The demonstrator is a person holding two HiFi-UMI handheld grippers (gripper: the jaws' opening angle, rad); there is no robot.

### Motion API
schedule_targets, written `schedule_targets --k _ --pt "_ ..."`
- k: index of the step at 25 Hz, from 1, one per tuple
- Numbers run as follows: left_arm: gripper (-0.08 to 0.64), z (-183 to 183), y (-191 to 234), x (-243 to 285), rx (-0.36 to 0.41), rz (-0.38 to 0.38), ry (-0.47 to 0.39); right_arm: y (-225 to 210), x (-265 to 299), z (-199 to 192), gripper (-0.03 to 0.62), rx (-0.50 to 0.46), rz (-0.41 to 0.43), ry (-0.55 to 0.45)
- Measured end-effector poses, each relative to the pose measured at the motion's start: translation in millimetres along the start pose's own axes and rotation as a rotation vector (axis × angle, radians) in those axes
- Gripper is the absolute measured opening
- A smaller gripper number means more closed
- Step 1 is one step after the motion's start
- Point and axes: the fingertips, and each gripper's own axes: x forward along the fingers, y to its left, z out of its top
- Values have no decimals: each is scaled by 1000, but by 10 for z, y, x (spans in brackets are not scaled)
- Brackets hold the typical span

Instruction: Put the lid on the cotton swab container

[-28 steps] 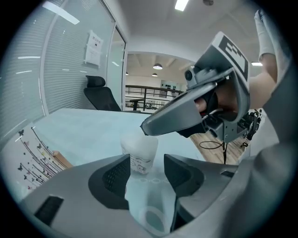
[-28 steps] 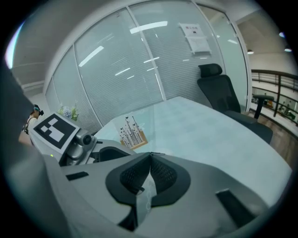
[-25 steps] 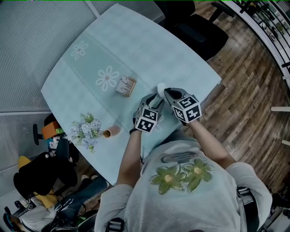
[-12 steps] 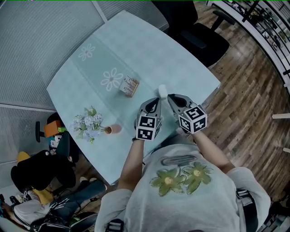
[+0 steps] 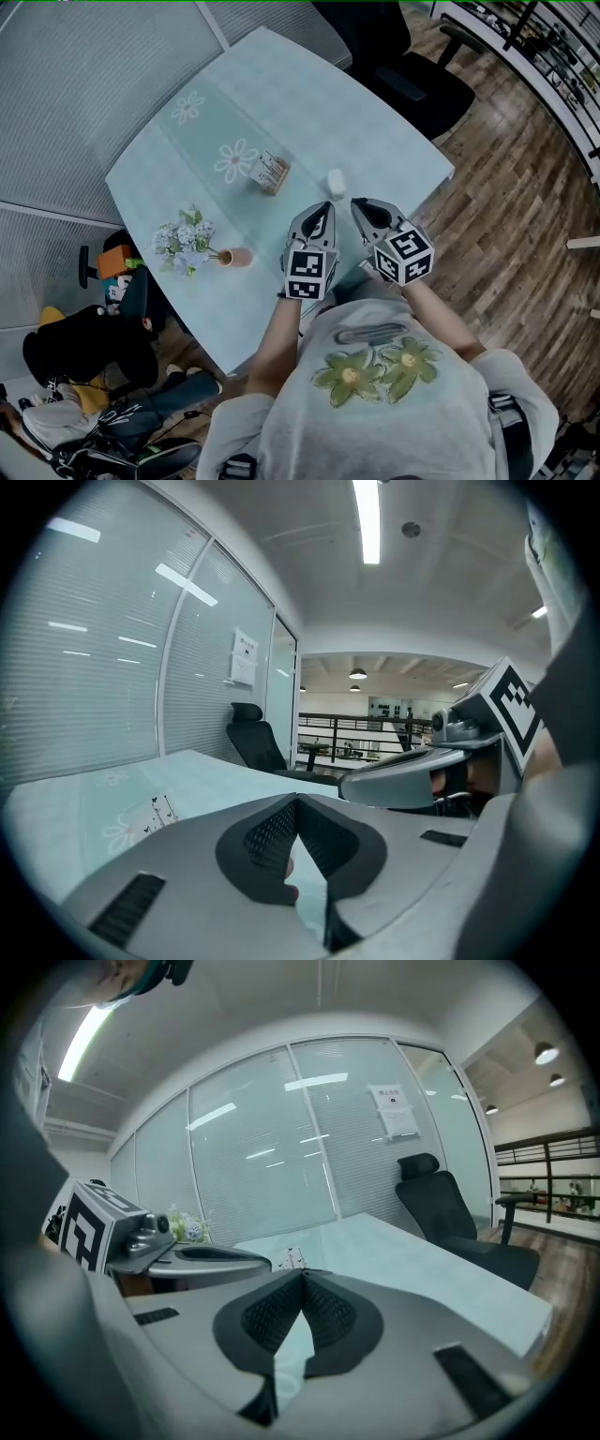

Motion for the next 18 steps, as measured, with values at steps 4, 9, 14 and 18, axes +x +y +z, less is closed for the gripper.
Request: schedule_targets --k 4,9,14,18 --pt "0 11 -60 -101 -16 8 -12 60 -111 -37 -3 -2 1 -1" --pt "0 2 -125 -196 1 15 -20 139 -183 -92 -3 -9 5 5" --pt "-1 -25 -151 -265 30 29 -33 200 -232 -121 -3 -11 9 2" --pt "0 -29 -109 -287 17 22 -28 229 -202 -106 -3 -12 13 5"
